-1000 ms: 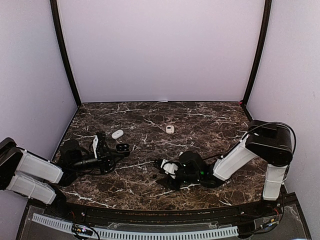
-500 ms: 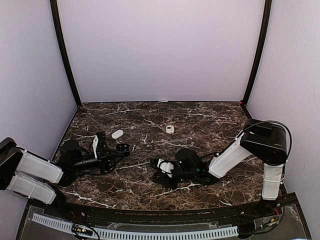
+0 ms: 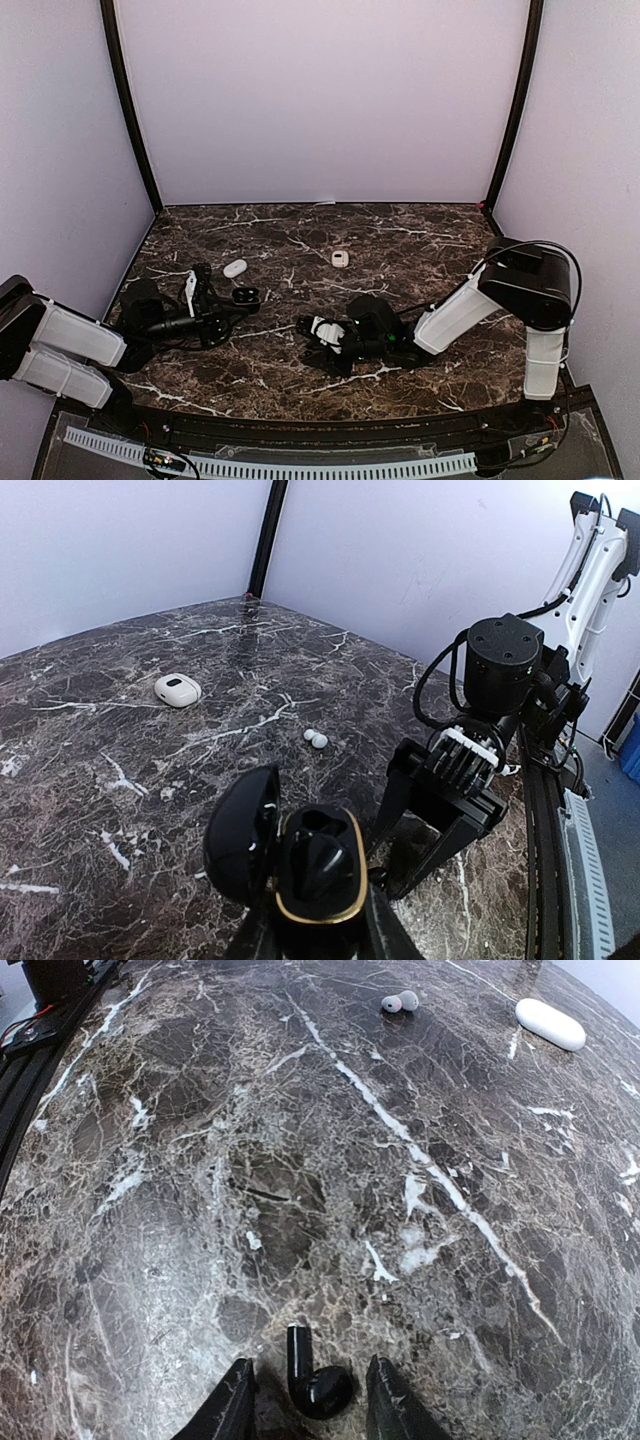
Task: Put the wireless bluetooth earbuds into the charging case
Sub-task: Pick up the right earbud from the center of the board.
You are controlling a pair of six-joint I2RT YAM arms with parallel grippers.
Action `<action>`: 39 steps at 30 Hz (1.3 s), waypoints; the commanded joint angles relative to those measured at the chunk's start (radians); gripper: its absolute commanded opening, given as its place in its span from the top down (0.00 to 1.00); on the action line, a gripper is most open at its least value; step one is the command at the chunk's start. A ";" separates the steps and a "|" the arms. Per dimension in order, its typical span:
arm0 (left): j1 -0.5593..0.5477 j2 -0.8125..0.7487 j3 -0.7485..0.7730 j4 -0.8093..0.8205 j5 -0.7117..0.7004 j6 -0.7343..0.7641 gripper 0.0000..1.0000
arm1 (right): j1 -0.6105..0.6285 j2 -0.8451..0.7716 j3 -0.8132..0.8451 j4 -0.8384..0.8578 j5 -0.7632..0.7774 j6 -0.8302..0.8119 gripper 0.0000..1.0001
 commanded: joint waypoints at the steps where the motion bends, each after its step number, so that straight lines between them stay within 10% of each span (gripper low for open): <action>1: -0.008 0.000 0.022 0.009 0.013 0.014 0.94 | -0.004 0.029 0.020 -0.040 0.002 -0.009 0.64; 39: -0.109 0.122 0.026 0.134 0.066 0.107 0.93 | 0.006 -0.203 -0.084 -0.125 -0.024 0.088 0.86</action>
